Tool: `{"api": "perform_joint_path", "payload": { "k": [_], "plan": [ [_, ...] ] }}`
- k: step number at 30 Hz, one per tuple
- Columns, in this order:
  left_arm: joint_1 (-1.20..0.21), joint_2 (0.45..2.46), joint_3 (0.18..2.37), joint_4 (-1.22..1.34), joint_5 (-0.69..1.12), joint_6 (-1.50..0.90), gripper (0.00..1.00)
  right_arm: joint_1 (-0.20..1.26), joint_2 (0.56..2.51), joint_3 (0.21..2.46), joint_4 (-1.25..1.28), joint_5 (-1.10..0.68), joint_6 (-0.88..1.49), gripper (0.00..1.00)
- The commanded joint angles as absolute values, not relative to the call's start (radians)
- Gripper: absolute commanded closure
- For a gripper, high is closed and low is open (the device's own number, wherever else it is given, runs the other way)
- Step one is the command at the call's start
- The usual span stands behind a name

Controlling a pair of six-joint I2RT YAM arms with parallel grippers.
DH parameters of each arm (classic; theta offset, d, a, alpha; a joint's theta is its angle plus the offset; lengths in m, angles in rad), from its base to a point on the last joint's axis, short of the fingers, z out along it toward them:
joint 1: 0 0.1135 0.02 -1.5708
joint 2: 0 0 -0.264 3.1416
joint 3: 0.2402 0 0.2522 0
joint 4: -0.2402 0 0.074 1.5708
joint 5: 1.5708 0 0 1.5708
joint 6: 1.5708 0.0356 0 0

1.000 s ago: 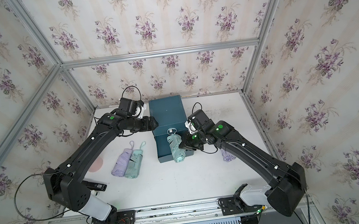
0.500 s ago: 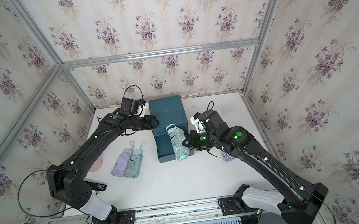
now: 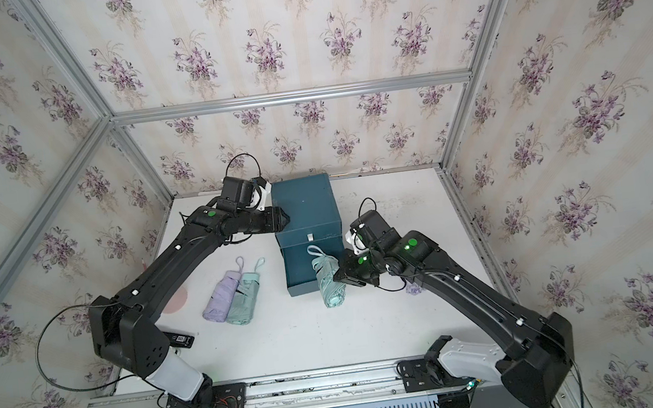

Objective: Place the umbrella in the drawer by color
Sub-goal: Place the umbrella in the drawer.

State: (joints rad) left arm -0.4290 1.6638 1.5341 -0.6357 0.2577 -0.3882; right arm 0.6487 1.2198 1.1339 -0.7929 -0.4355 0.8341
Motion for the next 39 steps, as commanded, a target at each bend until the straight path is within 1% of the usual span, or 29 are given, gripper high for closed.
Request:
{"api": "perform_joint_path", "payload": {
  "k": [1,9,12,16,17,18,19,21,23,24,25,27,29,32,36,37,39],
  "plan": [
    [-0.428,1.673,1.518,-0.805,0.183,-0.336,0.38,0.629,1.274,1.163,-0.711,-0.452,0.816,1.0],
    [-0.427,1.66,1.508,-0.795,0.188,-0.313,0.42,0.587,1.396,1.23,-0.682,-0.388,0.789,1.0],
    [-0.428,1.659,1.499,-0.791,0.199,-0.306,0.44,0.586,1.416,1.21,-0.632,-0.391,0.803,1.0],
    [-0.427,1.654,1.494,-0.787,0.202,-0.296,0.44,0.586,1.441,1.183,-0.559,-0.385,0.826,1.0],
    [-0.428,1.655,1.497,-0.787,0.206,-0.295,0.47,0.586,1.447,1.182,-0.549,-0.371,0.828,1.0],
    [-0.428,1.651,1.495,-0.788,0.208,-0.295,0.48,0.586,1.451,1.181,-0.538,-0.357,0.828,1.0],
    [-0.428,1.648,1.495,-0.788,0.21,-0.293,0.48,0.586,1.451,1.18,-0.533,-0.339,0.829,0.97],
    [-0.428,1.645,1.493,-0.788,0.209,-0.29,0.49,0.586,1.448,1.17,-0.515,-0.309,0.824,0.87],
    [-0.428,1.643,1.494,-0.788,0.206,-0.288,0.49,0.587,1.441,1.155,-0.501,-0.287,0.818,0.8],
    [-0.427,1.642,1.494,-0.79,0.205,-0.288,0.49,0.589,1.439,1.15,-0.505,-0.274,0.813,0.65],
    [-0.427,1.642,1.494,-0.79,0.205,-0.288,0.49,0.592,1.438,1.151,-0.517,-0.252,0.803,0.58],
    [-0.428,1.64,1.494,-0.79,0.205,-0.287,0.49,0.611,1.424,1.162,-0.556,-0.178,0.772,0.49],
    [-0.426,1.641,1.494,-0.789,0.203,-0.286,0.49,0.64,1.395,1.161,-0.583,-0.114,0.751,0.45],
    [-0.421,1.638,1.496,-0.792,0.205,-0.289,0.49,0.7,1.345,1.161,-0.63,0.001,0.741,0.41],
    [-0.413,1.629,1.506,-0.797,0.223,-0.311,0.46,0.793,1.307,1.154,-0.687,0.132,0.74,0.41],
    [-0.413,1.626,1.517,-0.803,0.229,-0.319,0.44,0.814,1.296,1.148,-0.693,0.16,0.742,0.42],
    [-0.411,1.605,1.533,-0.814,0.248,-0.339,0.36,0.862,1.257,1.119,-0.682,0.208,0.754,0.44]
  ]
}}
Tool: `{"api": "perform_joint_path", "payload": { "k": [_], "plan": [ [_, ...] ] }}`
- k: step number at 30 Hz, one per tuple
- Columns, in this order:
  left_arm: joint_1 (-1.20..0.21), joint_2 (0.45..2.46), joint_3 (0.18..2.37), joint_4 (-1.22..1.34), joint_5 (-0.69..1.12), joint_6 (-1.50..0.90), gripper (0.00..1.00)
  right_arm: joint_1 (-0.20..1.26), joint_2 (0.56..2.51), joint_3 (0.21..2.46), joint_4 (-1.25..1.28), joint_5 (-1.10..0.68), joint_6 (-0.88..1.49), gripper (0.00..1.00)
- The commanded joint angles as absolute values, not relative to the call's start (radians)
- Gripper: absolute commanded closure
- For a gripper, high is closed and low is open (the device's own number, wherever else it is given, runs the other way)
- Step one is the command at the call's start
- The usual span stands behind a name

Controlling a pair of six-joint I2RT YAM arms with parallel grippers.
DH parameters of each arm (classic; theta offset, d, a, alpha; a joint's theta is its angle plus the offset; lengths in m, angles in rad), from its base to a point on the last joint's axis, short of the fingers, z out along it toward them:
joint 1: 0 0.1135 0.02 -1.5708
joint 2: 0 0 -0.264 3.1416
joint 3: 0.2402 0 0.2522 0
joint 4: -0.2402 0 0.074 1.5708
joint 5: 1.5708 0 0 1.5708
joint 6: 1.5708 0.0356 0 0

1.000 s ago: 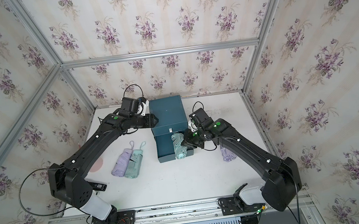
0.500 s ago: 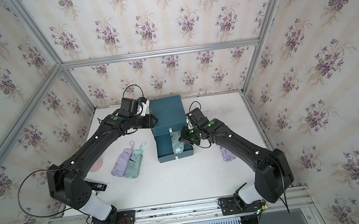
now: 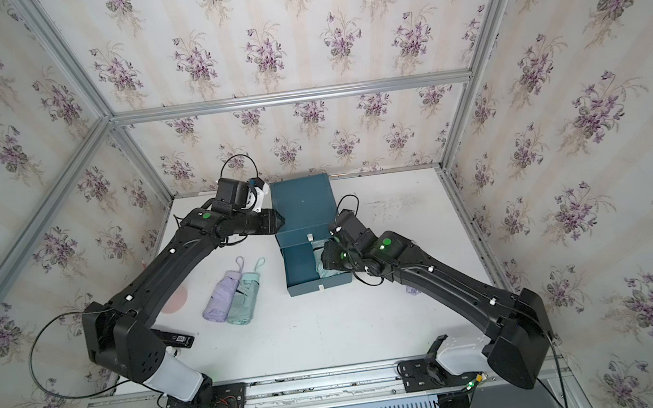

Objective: Place the umbrella in the drawer by color
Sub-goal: Place the umbrella in the drawer, then pick up the umbrella from the center of the board.

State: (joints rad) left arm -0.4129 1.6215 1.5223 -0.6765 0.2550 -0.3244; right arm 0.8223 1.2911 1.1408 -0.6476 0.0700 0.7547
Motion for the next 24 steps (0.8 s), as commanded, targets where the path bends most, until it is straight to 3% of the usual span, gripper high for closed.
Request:
{"api": "perform_joint_path", "payload": {
  "k": [1,9,17,24],
  "plan": [
    [-0.411,1.589,1.537,-0.815,0.251,-0.346,0.33,0.872,1.234,1.098,-0.667,0.21,0.762,0.44],
    [-0.412,1.294,1.429,-0.798,0.154,-0.453,0.13,0.885,1.035,0.955,-0.572,0.192,0.793,0.44],
    [-0.401,0.925,1.047,-0.847,-0.089,-0.547,0.03,0.885,0.923,0.871,-0.545,0.189,0.795,0.44],
    [-0.375,0.764,0.744,-0.818,-0.073,-0.691,0.0,0.885,0.897,0.809,-0.477,0.158,0.817,0.44]
  ]
}}
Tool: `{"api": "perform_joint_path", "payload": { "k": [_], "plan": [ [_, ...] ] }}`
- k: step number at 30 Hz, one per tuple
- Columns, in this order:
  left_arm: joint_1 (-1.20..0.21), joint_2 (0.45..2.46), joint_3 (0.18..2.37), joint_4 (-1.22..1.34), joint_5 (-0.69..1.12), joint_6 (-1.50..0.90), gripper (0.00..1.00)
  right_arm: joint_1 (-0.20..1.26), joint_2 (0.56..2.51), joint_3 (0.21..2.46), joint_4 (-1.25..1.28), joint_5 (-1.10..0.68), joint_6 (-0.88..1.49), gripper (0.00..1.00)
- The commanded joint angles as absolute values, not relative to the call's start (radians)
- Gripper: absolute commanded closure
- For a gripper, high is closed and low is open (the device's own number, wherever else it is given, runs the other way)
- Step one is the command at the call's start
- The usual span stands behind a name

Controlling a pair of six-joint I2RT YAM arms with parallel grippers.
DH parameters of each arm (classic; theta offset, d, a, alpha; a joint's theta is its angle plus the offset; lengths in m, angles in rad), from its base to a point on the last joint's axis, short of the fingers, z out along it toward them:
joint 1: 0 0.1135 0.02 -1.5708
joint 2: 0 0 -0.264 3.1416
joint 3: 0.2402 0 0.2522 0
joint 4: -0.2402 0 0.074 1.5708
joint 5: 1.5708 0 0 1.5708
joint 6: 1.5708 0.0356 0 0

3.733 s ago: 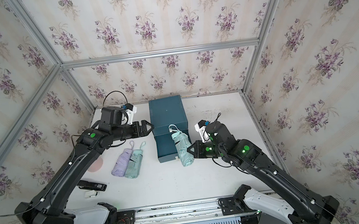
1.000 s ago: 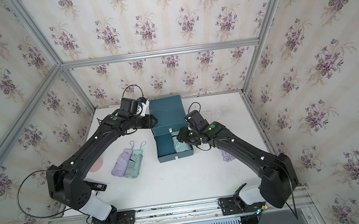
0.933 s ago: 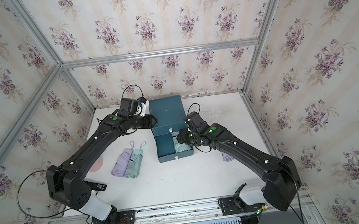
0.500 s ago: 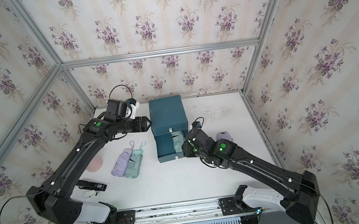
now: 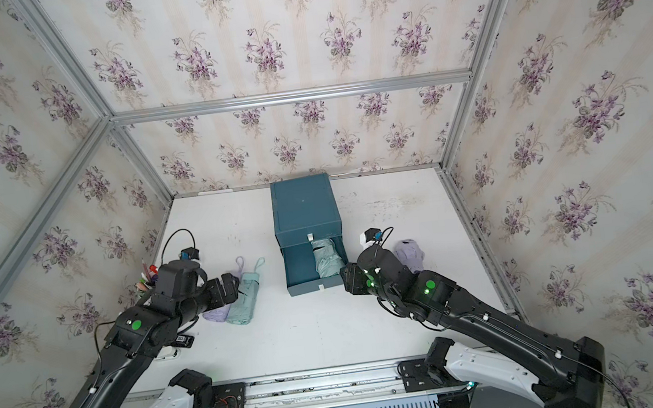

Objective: Place the umbrella in the drawer by color
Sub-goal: Pick up the umbrella from the center of the board.

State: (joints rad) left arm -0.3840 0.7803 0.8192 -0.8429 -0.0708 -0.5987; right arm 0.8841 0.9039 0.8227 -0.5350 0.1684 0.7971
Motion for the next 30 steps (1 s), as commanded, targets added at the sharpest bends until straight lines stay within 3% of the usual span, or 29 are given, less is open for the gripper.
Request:
{"api": "perform_joint_path", "payload": {
  "k": [1,10,14,30],
  "plan": [
    [-0.374,0.769,0.711,-0.801,-0.06,-0.709,0.0,0.886,0.899,0.806,-0.47,0.151,0.82,0.44],
    [-0.369,0.999,0.613,-0.686,0.049,-0.704,0.01,0.885,0.861,0.763,-0.47,0.143,0.857,0.44],
    [-0.369,1.104,0.605,-0.626,0.121,-0.687,0.06,0.885,0.862,0.747,-0.456,0.135,0.87,0.44],
    [-0.422,1.137,0.532,-0.475,0.303,-0.72,0.16,0.885,0.885,0.731,-0.419,0.111,0.874,0.44]
  ]
}}
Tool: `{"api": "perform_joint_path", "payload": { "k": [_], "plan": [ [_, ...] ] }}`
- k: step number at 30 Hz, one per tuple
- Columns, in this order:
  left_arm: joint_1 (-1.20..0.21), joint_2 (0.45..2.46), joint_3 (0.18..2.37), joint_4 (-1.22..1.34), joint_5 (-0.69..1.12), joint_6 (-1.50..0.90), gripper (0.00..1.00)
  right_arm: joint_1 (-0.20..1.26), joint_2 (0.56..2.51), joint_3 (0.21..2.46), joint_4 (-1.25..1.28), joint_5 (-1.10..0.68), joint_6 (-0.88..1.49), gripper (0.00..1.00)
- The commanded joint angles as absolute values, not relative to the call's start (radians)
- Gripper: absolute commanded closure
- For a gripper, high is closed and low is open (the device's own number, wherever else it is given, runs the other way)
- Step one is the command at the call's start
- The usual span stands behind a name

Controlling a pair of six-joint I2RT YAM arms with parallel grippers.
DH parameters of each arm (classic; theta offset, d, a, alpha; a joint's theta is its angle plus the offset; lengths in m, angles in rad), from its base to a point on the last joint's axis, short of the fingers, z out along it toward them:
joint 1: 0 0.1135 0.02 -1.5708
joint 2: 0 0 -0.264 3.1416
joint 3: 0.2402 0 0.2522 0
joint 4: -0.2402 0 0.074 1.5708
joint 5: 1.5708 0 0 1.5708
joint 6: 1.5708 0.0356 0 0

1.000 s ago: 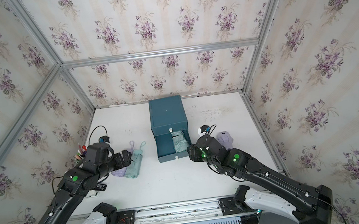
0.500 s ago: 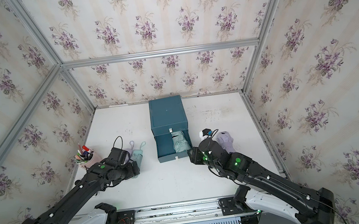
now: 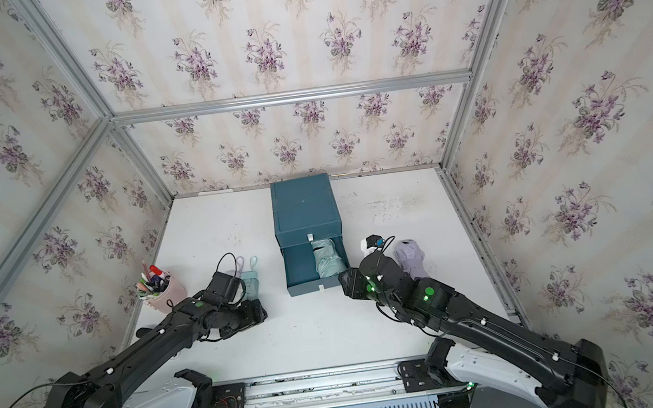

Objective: Place the umbrella in the drawer by color
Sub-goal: Pick up the umbrella from the center of the board.

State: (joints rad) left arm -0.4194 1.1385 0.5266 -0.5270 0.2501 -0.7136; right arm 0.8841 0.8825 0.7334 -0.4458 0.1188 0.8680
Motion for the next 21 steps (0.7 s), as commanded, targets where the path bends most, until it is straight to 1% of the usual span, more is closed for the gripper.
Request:
{"api": "perform_joint_path", "payload": {
  "k": [1,6,9,11,14,15,17,19,21],
  "plan": [
    [-0.422,1.132,0.545,-0.498,0.276,-0.716,0.16,0.885,0.884,0.724,-0.417,0.11,0.877,0.44],
    [-0.374,1.081,0.668,-0.67,0.111,-0.692,0.17,0.885,0.865,0.705,-0.415,0.107,0.89,0.44],
    [-0.322,1.055,0.699,-0.694,0.037,-0.695,0.22,0.885,0.853,0.699,-0.424,0.112,0.891,0.44],
    [-0.295,1.077,0.704,-0.679,0.02,-0.693,0.25,0.885,0.842,0.691,-0.417,0.11,0.896,0.44],
    [-0.255,1.149,0.701,-0.627,0.073,-0.687,0.31,0.886,0.837,0.69,-0.411,0.102,0.896,0.44],
    [-0.246,1.173,0.691,-0.592,0.106,-0.687,0.34,0.887,0.835,0.688,-0.413,0.101,0.897,0.44],
    [-0.23,1.218,0.674,-0.528,0.173,-0.687,0.37,0.887,0.826,0.683,-0.417,0.101,0.899,0.44],
    [-0.218,1.264,0.673,-0.475,0.25,-0.679,0.44,0.887,0.818,0.68,-0.423,0.101,0.897,0.45],
    [-0.216,1.302,0.689,-0.457,0.282,-0.665,0.51,0.887,0.812,0.679,-0.428,0.102,0.896,0.45]
  ]
}}
